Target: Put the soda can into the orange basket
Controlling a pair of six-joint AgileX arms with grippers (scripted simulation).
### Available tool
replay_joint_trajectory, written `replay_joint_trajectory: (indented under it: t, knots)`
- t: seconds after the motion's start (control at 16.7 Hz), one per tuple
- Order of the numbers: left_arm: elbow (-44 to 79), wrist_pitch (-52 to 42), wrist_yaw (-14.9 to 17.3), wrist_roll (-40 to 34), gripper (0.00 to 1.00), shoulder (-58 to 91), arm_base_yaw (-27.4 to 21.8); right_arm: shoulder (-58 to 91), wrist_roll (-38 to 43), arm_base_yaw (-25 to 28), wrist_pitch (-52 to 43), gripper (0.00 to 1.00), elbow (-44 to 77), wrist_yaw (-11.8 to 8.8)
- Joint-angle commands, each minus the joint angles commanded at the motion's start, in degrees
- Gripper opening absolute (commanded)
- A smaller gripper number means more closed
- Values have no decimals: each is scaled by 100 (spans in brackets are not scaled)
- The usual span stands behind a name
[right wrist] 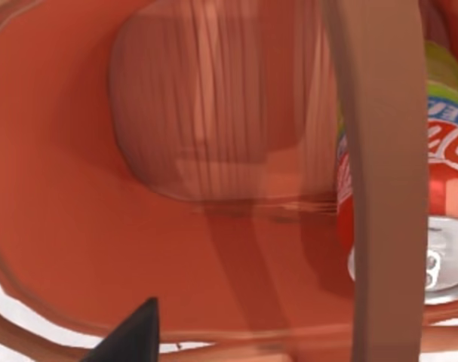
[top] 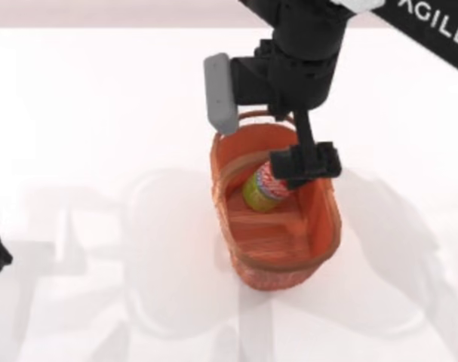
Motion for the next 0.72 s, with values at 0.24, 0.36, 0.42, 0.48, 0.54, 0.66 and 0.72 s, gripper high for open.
replay_joint_trajectory:
  t: [0.24, 0.36, 0.42, 0.48, 0.54, 0.66, 0.72]
  knots:
    - [-431, -304, -292, 145, 100, -475, 32, 435, -241, 164, -337, 100, 513, 18]
    - [-431, -304, -292, 145, 100, -475, 32, 435, -241, 164, -337, 100, 513, 18]
    - [-431, -304, -292, 145, 100, -475, 32, 435, -241, 164, -337, 100, 513, 18]
    - [-431, -304, -292, 145, 100, -475, 32, 427, -234, 135, -324, 100, 500, 16]
    - [-431, -304, -292, 145, 100, -475, 32, 423, -238, 140, -309, 100, 479, 16]
    - [-431, -304, -292, 145, 100, -475, 32, 386, -247, 156, -170, 100, 297, 17]
    - [-431, -304, -292, 145, 100, -475, 32, 358, -247, 160, -69, 100, 168, 17]
